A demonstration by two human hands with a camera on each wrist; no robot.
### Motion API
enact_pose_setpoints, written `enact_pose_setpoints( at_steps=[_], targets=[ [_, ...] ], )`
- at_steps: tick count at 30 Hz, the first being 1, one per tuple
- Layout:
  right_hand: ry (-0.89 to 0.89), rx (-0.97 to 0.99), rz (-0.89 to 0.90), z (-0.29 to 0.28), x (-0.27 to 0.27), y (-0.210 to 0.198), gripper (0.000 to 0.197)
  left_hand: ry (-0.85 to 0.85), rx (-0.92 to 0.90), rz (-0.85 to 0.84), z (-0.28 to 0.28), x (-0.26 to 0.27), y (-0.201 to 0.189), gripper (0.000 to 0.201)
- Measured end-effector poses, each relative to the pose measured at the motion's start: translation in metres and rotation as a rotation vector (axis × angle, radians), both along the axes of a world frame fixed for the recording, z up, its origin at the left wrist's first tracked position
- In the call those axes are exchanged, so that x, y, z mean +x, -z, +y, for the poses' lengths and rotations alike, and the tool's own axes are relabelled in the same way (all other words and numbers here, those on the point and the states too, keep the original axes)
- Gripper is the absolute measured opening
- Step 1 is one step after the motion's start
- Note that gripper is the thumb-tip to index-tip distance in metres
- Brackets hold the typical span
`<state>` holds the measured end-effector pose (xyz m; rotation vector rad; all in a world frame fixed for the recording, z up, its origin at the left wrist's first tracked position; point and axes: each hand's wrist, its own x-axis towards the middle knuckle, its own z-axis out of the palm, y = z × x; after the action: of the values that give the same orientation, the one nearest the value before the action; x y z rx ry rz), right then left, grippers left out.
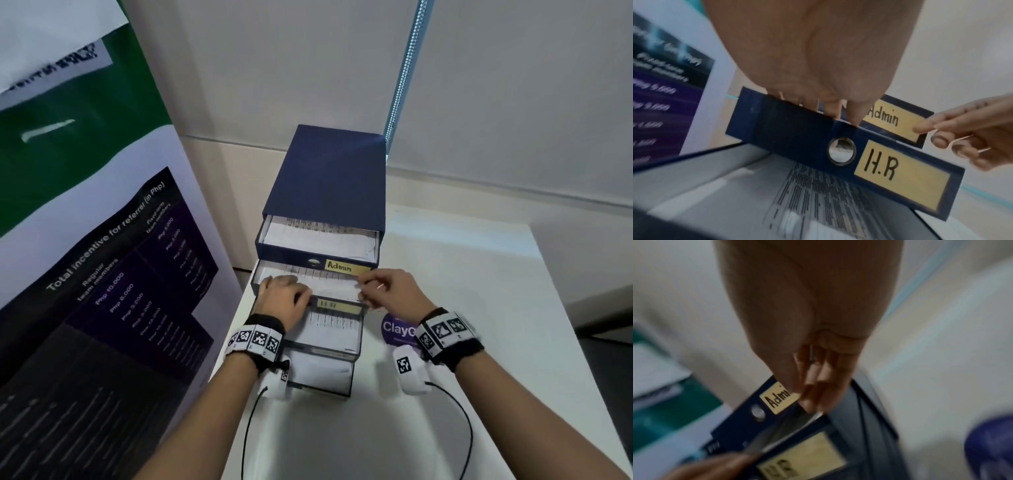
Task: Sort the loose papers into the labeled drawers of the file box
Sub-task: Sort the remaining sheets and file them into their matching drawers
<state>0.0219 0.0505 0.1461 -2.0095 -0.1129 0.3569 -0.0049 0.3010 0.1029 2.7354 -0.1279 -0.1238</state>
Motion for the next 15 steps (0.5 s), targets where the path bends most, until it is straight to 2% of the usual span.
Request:
enact_pose_setpoints(
  at_steps=[2, 5, 6, 8, 9, 11, 13, 15],
  targets=[
    [-0.073, -0.229, -0.331, -0.001, -0.001, -0.007, 0.018, -0.155, -0.173, -0.145, 0.007, -0.019, 0.006, 0.027],
    [-0.236, -0.445, -0.549, 0.008, -0.005, -0.016, 0.037, -0.621, -0.246, -0.253, 0.028, -0.059, 0.018, 0.054],
    [-0.279, -0.518, -0.585, 0.013, -0.007, -0.016, 0.045, -0.773, -0.272, -0.213, 0.036, -0.071, 0.021, 0.065],
    [-0.331, -0.661, -0.640, 0.023, -0.011, -0.011, 0.060, -0.993, -0.410, 0.022, 0.054, -0.091, 0.049, 0.081],
    [-0.341, -0.724, -0.659, 0.027, -0.012, -0.008, 0.065, -1.068, -0.508, 0.197, 0.059, -0.099, 0.063, 0.086],
    [-0.346, -0.843, -0.698, 0.035, -0.013, -0.002, 0.071, -1.156, -0.834, 0.472, 0.059, -0.116, 0.088, 0.089],
    [-0.331, -0.928, -0.748, 0.039, -0.010, 0.002, 0.072, -1.194, -1.141, 0.564, 0.045, -0.122, 0.091, 0.084],
    [-0.310, -0.951, -0.771, 0.041, -0.007, 0.003, 0.075, -1.247, -1.369, 0.517, 0.027, -0.110, 0.099, 0.091]
  ],
)
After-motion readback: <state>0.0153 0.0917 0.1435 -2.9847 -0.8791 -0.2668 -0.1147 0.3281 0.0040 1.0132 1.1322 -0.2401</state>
